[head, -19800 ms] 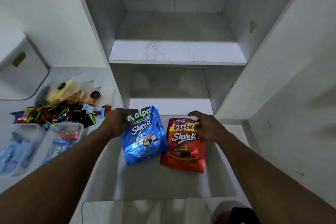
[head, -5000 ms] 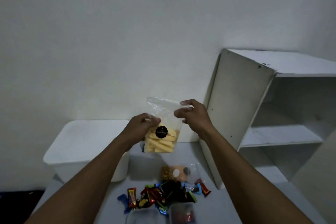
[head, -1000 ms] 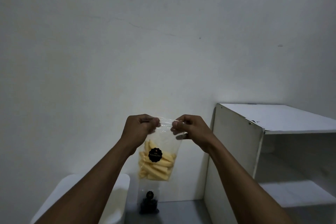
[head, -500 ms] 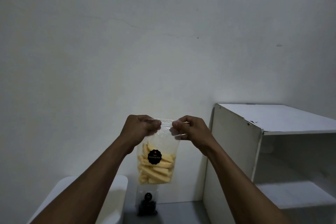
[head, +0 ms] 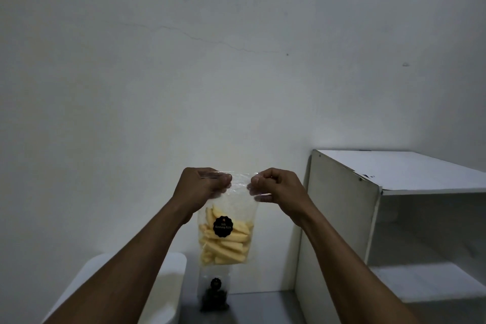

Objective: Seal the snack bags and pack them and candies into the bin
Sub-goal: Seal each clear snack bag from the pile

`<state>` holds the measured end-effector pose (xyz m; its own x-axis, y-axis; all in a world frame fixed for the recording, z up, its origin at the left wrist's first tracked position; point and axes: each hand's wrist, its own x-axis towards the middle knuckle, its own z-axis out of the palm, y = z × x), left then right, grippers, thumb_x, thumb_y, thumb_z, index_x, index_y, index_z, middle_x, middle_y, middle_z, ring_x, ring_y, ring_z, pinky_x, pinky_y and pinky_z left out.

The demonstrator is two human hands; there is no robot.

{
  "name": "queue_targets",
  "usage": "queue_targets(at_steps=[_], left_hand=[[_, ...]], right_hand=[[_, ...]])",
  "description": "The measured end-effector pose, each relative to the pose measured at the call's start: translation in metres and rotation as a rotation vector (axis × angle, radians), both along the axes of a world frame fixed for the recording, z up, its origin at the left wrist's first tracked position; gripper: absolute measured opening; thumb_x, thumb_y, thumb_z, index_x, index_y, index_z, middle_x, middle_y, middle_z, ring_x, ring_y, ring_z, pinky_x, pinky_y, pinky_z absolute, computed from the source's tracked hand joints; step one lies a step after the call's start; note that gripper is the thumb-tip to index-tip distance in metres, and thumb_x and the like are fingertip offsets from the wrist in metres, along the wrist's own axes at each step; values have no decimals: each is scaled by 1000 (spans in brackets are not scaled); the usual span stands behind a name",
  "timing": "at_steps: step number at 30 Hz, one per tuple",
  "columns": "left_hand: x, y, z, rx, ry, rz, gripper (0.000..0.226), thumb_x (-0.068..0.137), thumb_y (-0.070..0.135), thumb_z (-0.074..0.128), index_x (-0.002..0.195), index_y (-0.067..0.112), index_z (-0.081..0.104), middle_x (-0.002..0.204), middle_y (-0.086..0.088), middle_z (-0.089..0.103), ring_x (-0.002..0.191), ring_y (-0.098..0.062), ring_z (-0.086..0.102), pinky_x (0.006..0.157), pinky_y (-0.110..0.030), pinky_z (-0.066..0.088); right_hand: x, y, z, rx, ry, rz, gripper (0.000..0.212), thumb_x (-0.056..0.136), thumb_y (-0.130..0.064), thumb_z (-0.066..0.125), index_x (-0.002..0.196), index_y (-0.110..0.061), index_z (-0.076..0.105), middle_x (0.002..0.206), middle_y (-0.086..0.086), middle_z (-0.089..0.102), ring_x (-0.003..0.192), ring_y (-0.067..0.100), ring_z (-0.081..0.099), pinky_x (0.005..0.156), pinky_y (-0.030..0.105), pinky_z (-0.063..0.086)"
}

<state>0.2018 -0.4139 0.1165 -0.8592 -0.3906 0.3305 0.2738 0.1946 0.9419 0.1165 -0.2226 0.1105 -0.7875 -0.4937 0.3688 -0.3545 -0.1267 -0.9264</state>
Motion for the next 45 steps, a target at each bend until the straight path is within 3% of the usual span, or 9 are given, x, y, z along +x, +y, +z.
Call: queue_targets(at_steps=[3, 9, 14, 17, 20, 24, 29, 37, 45], left_hand=[[0, 4, 2, -71, -16, -20, 11, 79, 14, 80, 82, 4, 78, 82, -15, 76, 77, -22, 70, 82, -39, 57], [-2, 6, -3, -131, 0, 12, 6, 79, 11, 79, 76, 6, 78, 78, -17, 75, 73, -23, 69, 85, -47, 56], [-1, 3, -7, -192, 3, 21, 7, 79, 14, 78, 76, 8, 78, 74, -10, 76, 71, -19, 70, 78, -38, 57], [1, 5, -9, -107, -4, -35, 11, 82, 18, 77, 83, 6, 78, 81, -10, 77, 74, -15, 70, 73, -32, 57], [2, 0, -8, -9, -33, -98, 14, 89, 17, 70, 90, 5, 77, 88, -11, 77, 80, -17, 71, 78, -34, 59], [0, 2, -9, -121, 5, -65, 13, 88, 15, 71, 90, 4, 77, 82, -10, 77, 76, -17, 73, 75, -31, 59], [-2, -3, -12, -23, 17, -73, 11, 87, 13, 73, 88, 2, 75, 84, -13, 76, 84, -24, 73, 77, -37, 62], [-5, -9, -16, -160, 45, -9, 9, 84, 13, 75, 82, 4, 76, 75, -10, 76, 74, -24, 74, 77, -33, 59], [-6, -11, -19, -27, 38, -47, 11, 89, 9, 69, 88, 0, 74, 83, -18, 76, 82, -30, 74, 82, -40, 60]], right_hand=[[0, -3, 0, 73, 29, 21, 15, 91, -11, 69, 98, 3, 68, 90, 18, 75, 79, 21, 71, 76, 40, 59], [3, -16, -1, 136, 166, -66, 11, 92, -6, 65, 82, -3, 68, 74, 11, 72, 64, 14, 67, 72, 36, 60], [4, -16, 0, 197, 180, -51, 13, 91, -9, 68, 87, 3, 69, 77, 10, 74, 68, 16, 68, 74, 38, 60], [5, -19, 1, 222, 216, -91, 13, 93, -9, 64, 82, -3, 67, 72, 8, 72, 65, 17, 65, 73, 41, 59], [5, -16, 3, 210, 215, -87, 13, 92, -13, 67, 85, -1, 70, 76, 9, 74, 67, 16, 67, 71, 39, 59], [8, -18, 5, 303, 272, -56, 14, 91, -17, 68, 89, -3, 73, 81, 7, 75, 71, 11, 67, 64, 28, 57], [1, -18, 3, 353, 298, -162, 14, 90, -16, 64, 81, -10, 71, 73, 2, 74, 65, 11, 63, 62, 32, 54], [4, -19, 4, 361, 277, -78, 12, 90, -19, 68, 87, -8, 73, 79, 3, 75, 68, 8, 65, 59, 24, 54], [-2, -25, 1, 411, 331, -180, 14, 91, -23, 66, 80, -15, 72, 75, 0, 74, 65, 14, 62, 63, 40, 56]])
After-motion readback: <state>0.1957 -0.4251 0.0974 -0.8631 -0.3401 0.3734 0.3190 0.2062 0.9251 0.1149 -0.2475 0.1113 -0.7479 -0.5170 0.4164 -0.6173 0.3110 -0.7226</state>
